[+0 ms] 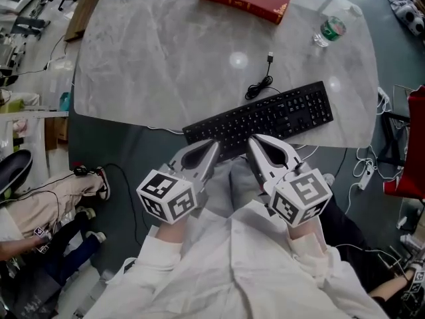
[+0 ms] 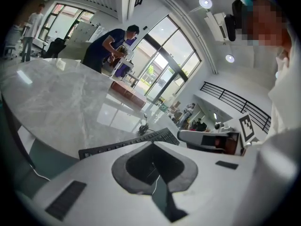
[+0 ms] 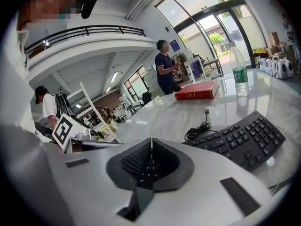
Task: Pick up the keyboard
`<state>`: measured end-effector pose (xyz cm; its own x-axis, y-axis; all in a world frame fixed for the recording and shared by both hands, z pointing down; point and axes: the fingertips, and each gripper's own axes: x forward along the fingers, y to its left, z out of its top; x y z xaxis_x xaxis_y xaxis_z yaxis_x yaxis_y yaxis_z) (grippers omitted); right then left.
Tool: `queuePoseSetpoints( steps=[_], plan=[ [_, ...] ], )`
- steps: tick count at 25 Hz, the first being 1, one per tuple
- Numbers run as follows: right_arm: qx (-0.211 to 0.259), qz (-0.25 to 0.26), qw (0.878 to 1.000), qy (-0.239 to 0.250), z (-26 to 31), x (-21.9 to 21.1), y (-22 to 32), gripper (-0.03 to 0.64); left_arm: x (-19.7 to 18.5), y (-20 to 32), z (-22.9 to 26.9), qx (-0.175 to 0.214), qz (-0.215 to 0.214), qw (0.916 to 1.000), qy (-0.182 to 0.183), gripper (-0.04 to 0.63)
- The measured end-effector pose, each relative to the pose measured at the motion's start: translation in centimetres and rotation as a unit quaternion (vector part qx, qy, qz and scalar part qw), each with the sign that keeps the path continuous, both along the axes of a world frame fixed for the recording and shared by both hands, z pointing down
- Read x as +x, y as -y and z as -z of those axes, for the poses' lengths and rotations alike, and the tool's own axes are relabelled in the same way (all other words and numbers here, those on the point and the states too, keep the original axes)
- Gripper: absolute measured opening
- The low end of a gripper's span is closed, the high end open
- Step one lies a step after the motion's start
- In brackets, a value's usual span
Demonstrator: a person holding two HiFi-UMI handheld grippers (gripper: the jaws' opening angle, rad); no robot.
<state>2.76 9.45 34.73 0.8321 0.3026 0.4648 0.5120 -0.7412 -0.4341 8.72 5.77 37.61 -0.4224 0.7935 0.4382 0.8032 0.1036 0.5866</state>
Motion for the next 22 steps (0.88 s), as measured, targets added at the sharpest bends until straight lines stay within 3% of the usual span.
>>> queuePoseSetpoints(
  steps=[6, 22],
  plan=[
    [0.014, 0.030, 0.999, 0.009, -1.1, 1.2, 1.5, 0.034, 0.9, 1.3, -1.4, 0.011, 0.004, 0.9999, -0.002, 0.014],
    [0.053, 0.042, 0.997, 0.024, -4.0, 1.5, 3.5, 0.034, 3.0, 3.4, -4.3, 0.040, 0.042, 0.9982, -0.012, 0.015]
  ],
)
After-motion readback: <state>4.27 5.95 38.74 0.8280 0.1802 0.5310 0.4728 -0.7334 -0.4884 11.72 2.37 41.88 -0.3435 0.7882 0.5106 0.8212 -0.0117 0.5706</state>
